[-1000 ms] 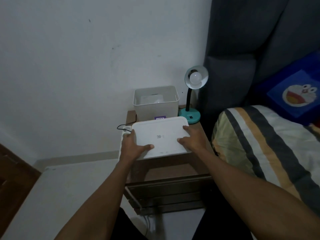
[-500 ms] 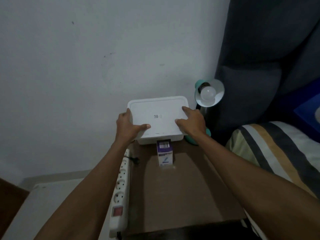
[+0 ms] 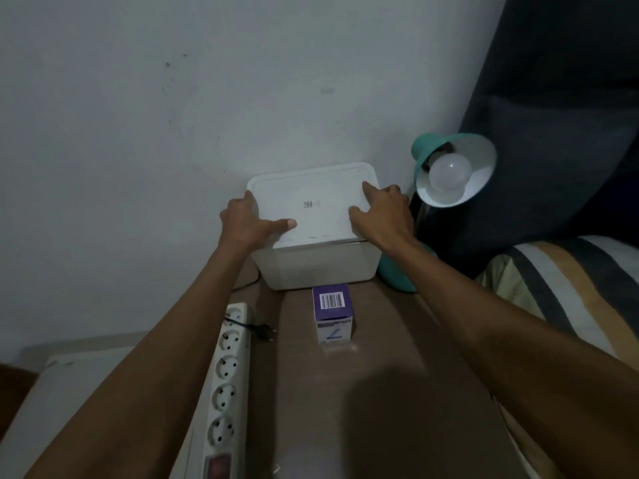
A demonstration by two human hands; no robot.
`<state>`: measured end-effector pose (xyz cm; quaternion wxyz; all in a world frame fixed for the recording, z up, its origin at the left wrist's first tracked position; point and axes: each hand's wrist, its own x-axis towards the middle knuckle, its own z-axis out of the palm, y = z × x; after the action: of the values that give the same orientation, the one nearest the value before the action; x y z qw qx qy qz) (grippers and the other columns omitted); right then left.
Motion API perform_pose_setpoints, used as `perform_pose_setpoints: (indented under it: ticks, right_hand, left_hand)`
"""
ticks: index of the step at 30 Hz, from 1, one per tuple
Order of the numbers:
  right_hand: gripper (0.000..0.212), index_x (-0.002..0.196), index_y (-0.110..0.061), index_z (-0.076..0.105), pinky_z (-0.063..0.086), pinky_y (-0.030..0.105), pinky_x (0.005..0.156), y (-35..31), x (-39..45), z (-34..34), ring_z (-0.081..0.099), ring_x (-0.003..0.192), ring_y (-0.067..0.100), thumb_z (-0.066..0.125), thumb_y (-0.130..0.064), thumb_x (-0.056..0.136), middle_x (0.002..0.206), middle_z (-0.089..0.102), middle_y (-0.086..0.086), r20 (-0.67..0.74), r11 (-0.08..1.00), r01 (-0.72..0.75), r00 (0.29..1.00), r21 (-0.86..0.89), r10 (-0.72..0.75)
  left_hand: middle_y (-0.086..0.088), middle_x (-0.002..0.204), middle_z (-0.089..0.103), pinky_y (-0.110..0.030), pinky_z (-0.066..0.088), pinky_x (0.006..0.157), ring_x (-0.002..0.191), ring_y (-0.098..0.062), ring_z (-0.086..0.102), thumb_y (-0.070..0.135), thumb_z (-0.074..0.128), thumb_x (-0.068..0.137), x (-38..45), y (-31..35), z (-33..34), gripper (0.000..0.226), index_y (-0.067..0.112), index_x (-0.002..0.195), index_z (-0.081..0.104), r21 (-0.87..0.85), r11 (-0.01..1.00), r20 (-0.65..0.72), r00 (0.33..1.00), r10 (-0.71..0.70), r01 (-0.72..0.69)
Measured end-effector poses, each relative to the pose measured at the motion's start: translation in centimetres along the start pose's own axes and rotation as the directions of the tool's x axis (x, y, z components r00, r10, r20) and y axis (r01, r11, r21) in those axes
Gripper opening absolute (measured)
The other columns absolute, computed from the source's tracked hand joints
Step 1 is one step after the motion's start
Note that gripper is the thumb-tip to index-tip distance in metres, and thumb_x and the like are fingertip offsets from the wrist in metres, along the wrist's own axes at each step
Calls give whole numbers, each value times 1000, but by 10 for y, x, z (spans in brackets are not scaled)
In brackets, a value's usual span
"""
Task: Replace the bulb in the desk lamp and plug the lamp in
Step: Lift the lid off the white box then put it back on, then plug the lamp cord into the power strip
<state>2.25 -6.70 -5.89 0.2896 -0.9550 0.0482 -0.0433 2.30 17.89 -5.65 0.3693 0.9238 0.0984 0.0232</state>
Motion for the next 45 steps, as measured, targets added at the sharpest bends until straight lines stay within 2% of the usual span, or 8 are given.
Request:
perform_pose_setpoints:
  ticks: [4,12,15,18,24,30,37,45]
  right_hand:
    - [69,156,-25,33,42,40,99,4,-2,3,35,135,37,52,-42,92,147,39,19,9,1000,-5,1000,-30,5]
    - [68,157,-25,30,37,44,105,3,-4,5,27,141,39,49,-45,95,157,29,19,81,994,-26,996,-104,34]
    - [67,155,-27,33,36,46,106,2,-3,1,26,142,40,48,-49,94,158,28,18,116,986,-48,991,-159,67]
    - [57,142,-20,52,39,44,101,-5,-9,0,34,133,39,55,-45,91,147,39,17,-17,981,-22,1000,-190,19]
    - [35,126,-18,66,49,34,78,-57,-41,16,56,113,26,58,-27,93,119,65,7,-183,975,218,961,33,-208]
    - [27,115,-16,74,53,32,79,-105,-96,52,67,97,26,59,-24,93,103,75,6,18,939,321,945,120,-325]
    - [24,111,-11,74,56,37,85,-105,-143,117,68,98,29,62,-16,91,108,73,11,305,961,275,913,30,-271]
    - [18,103,-20,74,56,35,76,-84,-164,164,68,91,25,66,-12,89,99,72,6,342,954,281,911,-102,-232]
  left_hand:
    - [-20,152,49,-44,45,112,142,-39,45,53,94,67,5,-2,3,107,1,148,47,61,998,-9,1000,-4,5]
    - [-20,151,50,-45,44,113,143,-39,42,61,92,66,-2,-4,2,112,1,149,46,57,998,50,998,-43,40]
    - [-17,140,57,-48,48,106,134,-39,48,80,78,48,-6,-4,-3,117,6,136,55,57,998,65,997,-33,30]
    - [-19,140,57,-51,45,109,134,-40,48,93,60,46,-13,-13,-6,124,7,137,55,70,997,39,999,10,-13]
    - [-19,164,37,-51,30,124,152,-35,33,80,56,76,-71,-53,-12,117,4,161,31,-66,998,-63,998,9,-13]
    - [-14,166,36,-45,29,125,154,-30,32,73,61,82,-129,-108,-10,108,7,162,32,-42,998,-105,994,33,-38]
    - [-12,172,24,-43,23,129,159,-27,23,68,69,79,-191,-175,8,115,8,165,22,-9,998,98,993,63,-63]
    - [4,175,14,-50,34,125,160,-17,22,86,65,76,-205,-207,18,127,29,167,-2,-29,995,240,965,102,-98]
